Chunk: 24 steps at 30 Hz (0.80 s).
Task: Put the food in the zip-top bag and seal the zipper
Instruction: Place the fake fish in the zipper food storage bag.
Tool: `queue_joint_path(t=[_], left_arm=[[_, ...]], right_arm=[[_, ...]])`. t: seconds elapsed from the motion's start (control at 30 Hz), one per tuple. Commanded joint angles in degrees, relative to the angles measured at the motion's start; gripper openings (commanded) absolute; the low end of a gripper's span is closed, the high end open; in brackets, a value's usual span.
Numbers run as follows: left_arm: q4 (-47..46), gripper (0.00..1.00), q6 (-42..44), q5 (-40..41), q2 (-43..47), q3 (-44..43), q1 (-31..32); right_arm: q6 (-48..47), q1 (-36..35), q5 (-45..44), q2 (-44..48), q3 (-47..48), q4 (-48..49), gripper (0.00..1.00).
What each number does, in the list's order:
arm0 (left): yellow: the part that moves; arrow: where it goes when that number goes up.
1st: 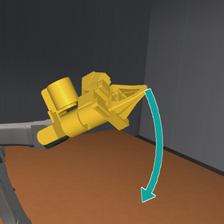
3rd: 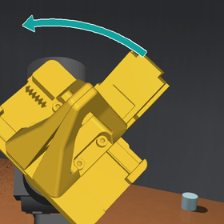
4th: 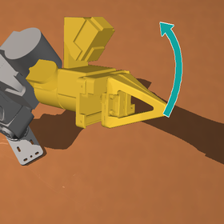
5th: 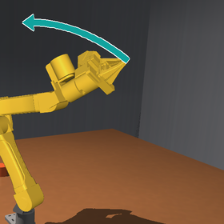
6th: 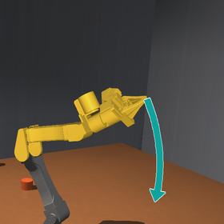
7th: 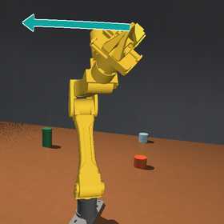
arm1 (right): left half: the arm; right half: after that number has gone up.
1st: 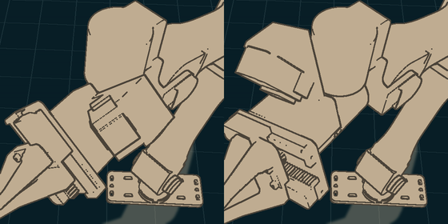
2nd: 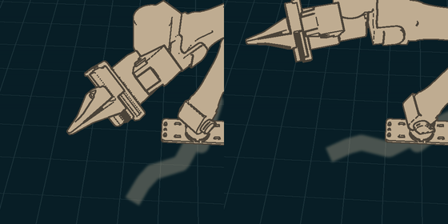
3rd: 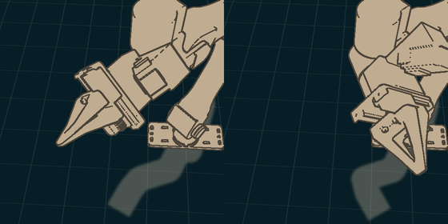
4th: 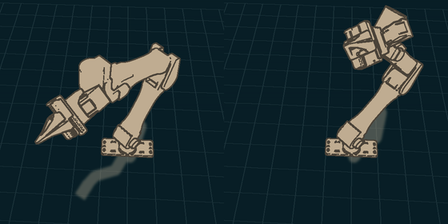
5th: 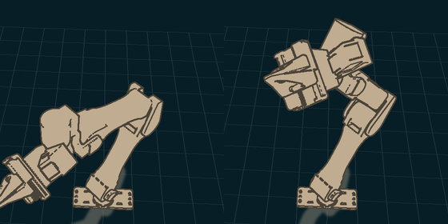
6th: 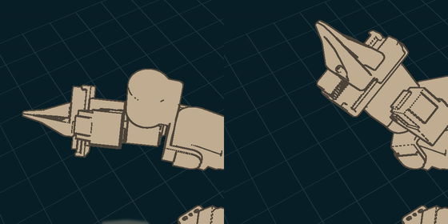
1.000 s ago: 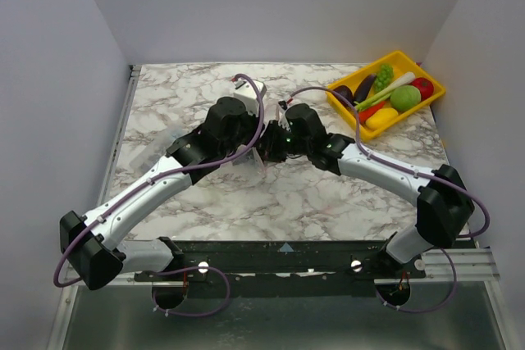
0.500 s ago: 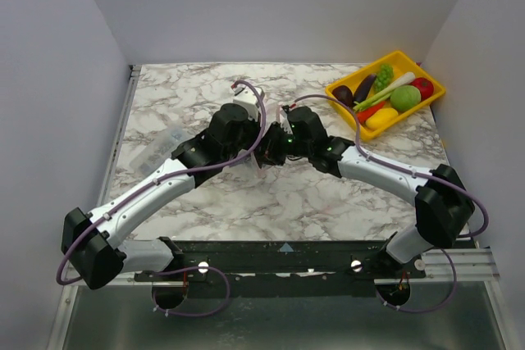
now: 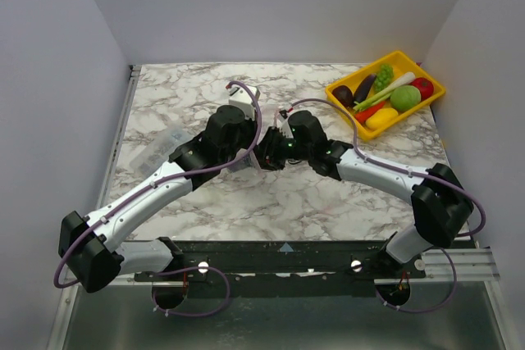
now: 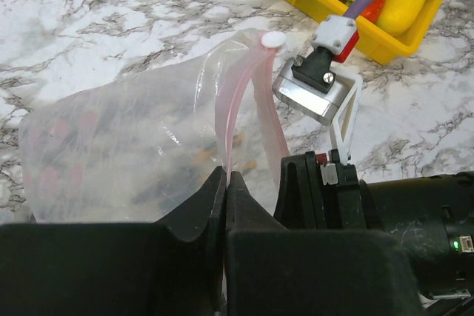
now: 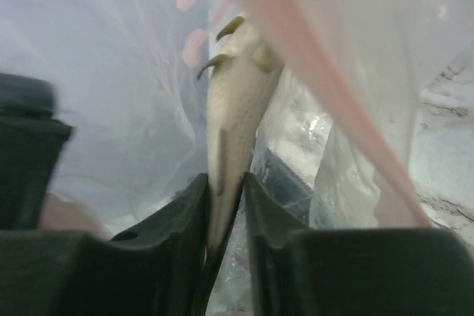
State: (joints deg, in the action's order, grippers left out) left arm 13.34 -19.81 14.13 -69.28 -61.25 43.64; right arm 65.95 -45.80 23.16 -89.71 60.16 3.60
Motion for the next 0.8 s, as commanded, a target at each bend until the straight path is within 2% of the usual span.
queue_joint_path(t=[0.0, 0.17, 0.3, 0.57, 0.77], left_arm=[[-1.56, 0.00, -0.49, 0.07, 1.07, 0.08, 0.40], [-1.22, 0.00, -0.23, -0.16, 1.42, -0.31, 0.40], [-1.00, 0.00, -0.48, -0.63, 1.51, -0.40, 0.40], [-0.57, 0.00, -0.15, -0.16, 1.73, -0.62, 0.37], [0.17, 0.00, 0.43, 0.37, 1.61, -1.03, 0.40]], right_arm=[[-2.96, -0.52, 1.43, 0.56, -1.57, 0.16, 0.33], [-7.97, -0.44, -2.91, 3.06, 0.62, -8.09, 0.53], [-11.43, -0.35, -6.84, 5.26, 2.77, -14.34, 0.62], [-17.23, -0.36, -16.60, 10.97, 7.03, -26.27, 0.64], [-24.04, -0.12, -33.15, 13.67, 14.88, -38.26, 0.63]])
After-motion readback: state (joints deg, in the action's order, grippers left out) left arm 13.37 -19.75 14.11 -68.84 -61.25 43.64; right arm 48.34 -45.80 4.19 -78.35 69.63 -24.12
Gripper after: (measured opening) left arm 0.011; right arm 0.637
